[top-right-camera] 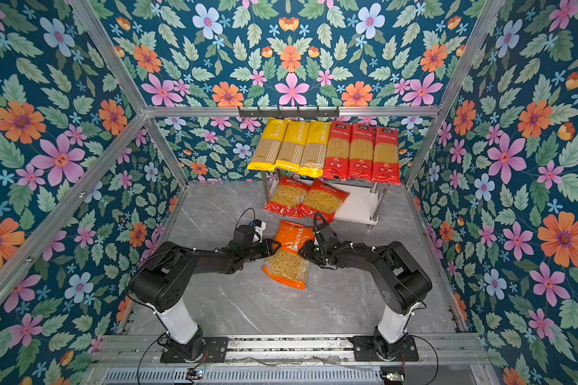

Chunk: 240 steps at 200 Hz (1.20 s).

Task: Arrange pasta packages on shelves
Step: Pick up the pasta bag from the center of the table.

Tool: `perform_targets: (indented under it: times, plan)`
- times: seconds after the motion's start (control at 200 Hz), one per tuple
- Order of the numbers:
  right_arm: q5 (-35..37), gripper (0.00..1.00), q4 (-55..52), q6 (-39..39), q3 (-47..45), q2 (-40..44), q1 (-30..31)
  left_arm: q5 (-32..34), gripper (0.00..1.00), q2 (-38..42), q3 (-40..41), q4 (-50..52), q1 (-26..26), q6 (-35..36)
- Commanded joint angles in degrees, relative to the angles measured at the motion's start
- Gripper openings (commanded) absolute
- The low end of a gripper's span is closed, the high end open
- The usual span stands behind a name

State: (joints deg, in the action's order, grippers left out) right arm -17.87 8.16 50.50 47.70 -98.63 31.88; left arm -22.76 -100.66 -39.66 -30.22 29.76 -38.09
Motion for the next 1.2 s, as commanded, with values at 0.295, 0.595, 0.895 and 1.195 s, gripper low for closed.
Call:
perform_targets:
  times: [0.295,0.595,0.895,1.195]
  plan:
    - [-4.5,0.17,4.3,-2.8,-6.6,14.1,0.2,-4.3,0.06,6.4,3.1,-3.0,3.2,-3.8]
    - [-1.4,0.08,-4.8,-7.7,-10.0,31.5,0.1,-0.2,0.00,14.9,2.3,-0.2,8.7,-2.9]
    - [1.8,0.01,-13.0,-11.3,-9.2,42.8,-9.6,4.8,0.00,13.5,-10.1,0.0,12.7,2.1]
    - [-1.0,0.00,-6.2,-15.2,-3.2,33.2,-24.3,3.9,0.00,-5.4,-33.2,-0.8,13.7,7.1]
